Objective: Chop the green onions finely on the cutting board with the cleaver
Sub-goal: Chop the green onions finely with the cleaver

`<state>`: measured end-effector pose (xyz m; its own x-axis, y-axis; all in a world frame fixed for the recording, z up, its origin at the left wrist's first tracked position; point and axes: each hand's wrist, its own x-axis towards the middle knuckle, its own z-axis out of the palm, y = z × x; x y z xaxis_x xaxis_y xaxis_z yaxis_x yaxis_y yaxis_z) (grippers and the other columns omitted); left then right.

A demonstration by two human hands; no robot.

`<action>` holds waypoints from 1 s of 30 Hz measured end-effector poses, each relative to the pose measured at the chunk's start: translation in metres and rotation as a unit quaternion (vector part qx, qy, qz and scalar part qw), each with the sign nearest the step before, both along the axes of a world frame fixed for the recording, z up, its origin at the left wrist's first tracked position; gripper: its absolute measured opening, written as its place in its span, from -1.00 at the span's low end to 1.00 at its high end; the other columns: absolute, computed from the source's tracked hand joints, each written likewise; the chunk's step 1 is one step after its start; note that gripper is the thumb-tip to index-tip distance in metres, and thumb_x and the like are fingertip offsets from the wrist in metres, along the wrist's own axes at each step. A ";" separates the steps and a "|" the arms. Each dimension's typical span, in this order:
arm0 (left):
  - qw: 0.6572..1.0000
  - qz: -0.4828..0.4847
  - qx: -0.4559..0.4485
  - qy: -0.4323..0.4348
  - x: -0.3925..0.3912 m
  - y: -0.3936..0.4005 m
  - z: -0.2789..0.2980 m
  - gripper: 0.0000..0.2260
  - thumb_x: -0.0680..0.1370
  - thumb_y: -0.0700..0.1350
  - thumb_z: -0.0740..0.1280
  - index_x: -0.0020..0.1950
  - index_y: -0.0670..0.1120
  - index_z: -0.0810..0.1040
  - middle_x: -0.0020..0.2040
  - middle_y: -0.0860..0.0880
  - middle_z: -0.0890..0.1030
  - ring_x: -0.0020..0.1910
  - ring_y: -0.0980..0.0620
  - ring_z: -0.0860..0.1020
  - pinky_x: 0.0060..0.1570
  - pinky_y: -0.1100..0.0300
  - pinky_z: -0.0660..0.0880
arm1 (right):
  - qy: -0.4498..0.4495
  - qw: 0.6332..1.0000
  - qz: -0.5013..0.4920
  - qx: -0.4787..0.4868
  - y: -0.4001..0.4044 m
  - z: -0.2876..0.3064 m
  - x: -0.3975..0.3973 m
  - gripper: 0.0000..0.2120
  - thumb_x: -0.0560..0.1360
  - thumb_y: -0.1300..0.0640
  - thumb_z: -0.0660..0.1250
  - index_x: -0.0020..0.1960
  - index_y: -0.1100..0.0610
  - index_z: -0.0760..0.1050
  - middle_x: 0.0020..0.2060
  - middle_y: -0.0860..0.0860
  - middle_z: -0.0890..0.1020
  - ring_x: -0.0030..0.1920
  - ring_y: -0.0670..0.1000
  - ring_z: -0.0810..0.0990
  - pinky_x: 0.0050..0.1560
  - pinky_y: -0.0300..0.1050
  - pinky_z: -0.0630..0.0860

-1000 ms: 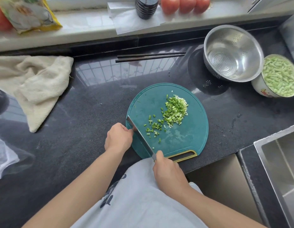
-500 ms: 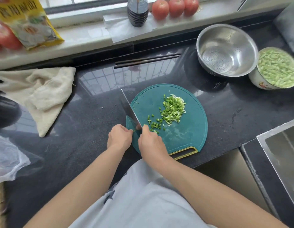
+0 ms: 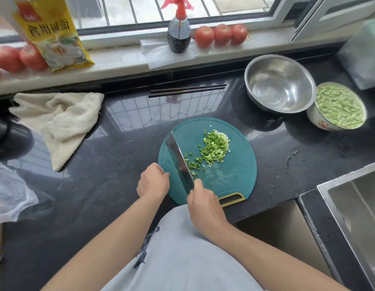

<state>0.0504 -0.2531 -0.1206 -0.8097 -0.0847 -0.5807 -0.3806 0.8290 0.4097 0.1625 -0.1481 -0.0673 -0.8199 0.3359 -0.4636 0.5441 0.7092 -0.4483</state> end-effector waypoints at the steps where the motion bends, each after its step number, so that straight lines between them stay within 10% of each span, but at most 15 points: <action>1: 1.000 -0.012 0.000 0.020 0.002 0.000 -0.001 -0.90 0.59 0.03 0.36 -0.05 0.02 0.53 -0.04 0.00 0.60 -0.08 -0.07 0.53 -0.09 0.06 0.44 | 0.000 1.000 -0.001 0.001 0.000 0.000 0.000 -0.90 0.66 0.13 0.04 -0.04 0.09 0.20 -0.15 0.17 0.58 -0.12 0.28 0.53 -0.24 0.05 0.32; 11: 0.988 -0.102 0.118 0.017 -0.005 -0.010 -0.006 -0.79 0.60 -0.02 0.30 0.12 0.10 0.71 0.13 0.10 0.68 0.14 0.00 0.60 0.16 0.03 0.55 | -0.006 1.000 -0.023 0.017 0.006 0.000 -0.004 -0.86 0.66 0.12 0.04 -0.07 0.08 0.17 -0.30 0.04 0.42 -0.21 0.23 0.43 -0.26 0.05 0.30; 30: 0.976 -0.180 0.063 0.106 0.022 -0.048 -0.013 -0.60 0.64 -0.15 0.16 0.48 0.05 0.45 0.05 0.02 0.48 0.00 -0.05 0.54 -0.04 0.01 0.53 | -0.061 0.997 0.041 -0.012 -0.012 -0.009 0.005 -0.88 0.64 0.11 0.04 -0.07 0.08 0.20 -0.24 0.11 0.53 -0.21 0.22 0.46 -0.27 0.06 0.31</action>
